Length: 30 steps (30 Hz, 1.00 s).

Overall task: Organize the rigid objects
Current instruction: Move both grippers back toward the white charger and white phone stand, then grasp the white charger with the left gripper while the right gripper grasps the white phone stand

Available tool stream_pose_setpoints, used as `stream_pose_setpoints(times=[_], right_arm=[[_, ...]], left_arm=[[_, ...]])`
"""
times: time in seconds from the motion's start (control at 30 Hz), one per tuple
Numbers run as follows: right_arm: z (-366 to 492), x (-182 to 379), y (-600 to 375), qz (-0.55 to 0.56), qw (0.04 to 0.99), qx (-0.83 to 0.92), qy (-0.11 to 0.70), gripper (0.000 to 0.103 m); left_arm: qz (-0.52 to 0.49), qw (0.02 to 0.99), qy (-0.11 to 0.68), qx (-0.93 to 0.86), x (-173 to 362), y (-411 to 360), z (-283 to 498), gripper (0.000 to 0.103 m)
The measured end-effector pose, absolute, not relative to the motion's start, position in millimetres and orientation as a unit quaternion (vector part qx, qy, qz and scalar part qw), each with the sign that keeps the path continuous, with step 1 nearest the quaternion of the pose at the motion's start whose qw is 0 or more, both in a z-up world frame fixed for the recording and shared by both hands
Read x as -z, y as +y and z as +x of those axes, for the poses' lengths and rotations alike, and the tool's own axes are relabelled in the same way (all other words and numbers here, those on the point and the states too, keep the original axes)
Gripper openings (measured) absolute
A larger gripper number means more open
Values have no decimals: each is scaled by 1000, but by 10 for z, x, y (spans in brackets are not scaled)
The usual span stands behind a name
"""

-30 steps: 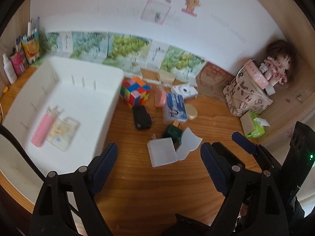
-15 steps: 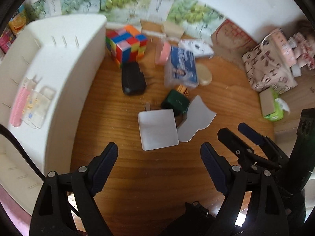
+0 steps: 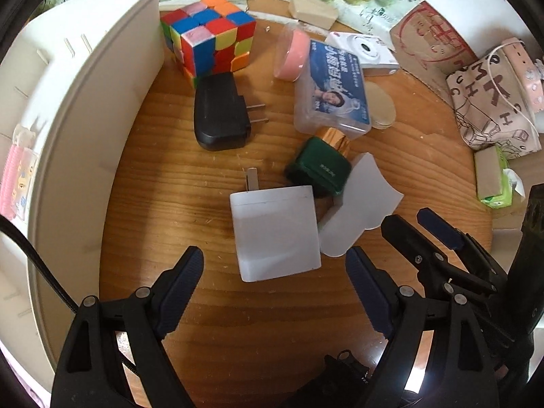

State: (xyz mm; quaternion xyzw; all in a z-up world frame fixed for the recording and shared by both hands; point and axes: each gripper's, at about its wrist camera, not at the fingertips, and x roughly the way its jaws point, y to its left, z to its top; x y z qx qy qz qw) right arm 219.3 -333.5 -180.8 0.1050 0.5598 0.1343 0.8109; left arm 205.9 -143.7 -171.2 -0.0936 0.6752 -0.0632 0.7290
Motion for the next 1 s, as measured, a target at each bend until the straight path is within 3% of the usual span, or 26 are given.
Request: stream_pose_setpoints(times=[0.23, 0.5, 1.0], right_arm=[[2261, 1886, -3284, 93, 805, -137, 569, 80], [2315, 1911, -3218, 80, 809, -142, 565, 80], [2356, 1913, -3079, 66, 810, -152, 562, 80]], left_arm=[[-102, 717, 688, 57, 1798, -1385, 2083, 81], [-126, 700, 699, 74, 1856, -1348, 2093, 61], [-128, 693, 705, 78, 1815, -1220, 2027, 60]])
